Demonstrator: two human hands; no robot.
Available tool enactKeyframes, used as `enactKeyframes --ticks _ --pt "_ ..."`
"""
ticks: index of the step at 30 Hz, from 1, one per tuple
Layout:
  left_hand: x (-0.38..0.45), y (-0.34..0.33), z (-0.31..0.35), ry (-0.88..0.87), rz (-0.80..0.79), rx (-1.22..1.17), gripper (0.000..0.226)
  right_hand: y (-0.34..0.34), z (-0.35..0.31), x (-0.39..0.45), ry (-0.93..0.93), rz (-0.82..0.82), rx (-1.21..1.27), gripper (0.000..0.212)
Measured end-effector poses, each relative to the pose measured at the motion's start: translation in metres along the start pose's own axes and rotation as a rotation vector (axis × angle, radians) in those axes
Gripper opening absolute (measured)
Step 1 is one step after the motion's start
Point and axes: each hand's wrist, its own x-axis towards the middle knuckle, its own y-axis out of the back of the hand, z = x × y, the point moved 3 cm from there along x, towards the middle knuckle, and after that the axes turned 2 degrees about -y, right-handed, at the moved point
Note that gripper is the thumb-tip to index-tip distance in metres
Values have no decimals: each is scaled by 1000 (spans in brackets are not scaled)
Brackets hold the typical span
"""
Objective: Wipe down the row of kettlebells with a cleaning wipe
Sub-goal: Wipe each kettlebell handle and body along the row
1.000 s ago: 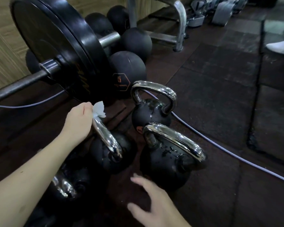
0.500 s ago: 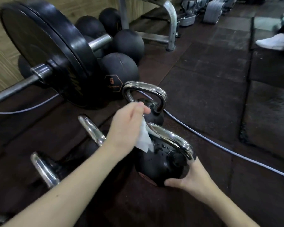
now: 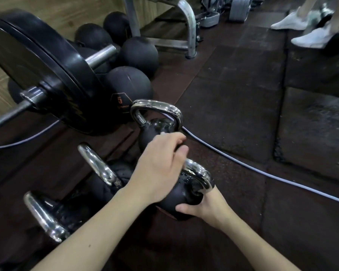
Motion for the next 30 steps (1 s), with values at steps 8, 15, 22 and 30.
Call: enactKeyframes --ticks 8,15,22,30 --pt "7 -8 13 -327 -118 60 46 0 -1 2 28 35 -28 129" --pt "23 10 -26 52 -166 108 45 1 -1 2 51 7 -63 116" --pt "1 -59 20 -532 -27 611 34 2 -9 -2 53 11 -91 84" --pt "20 -10 -18 -148 -32 416 41 2 4 2 -2 11 -17 117"
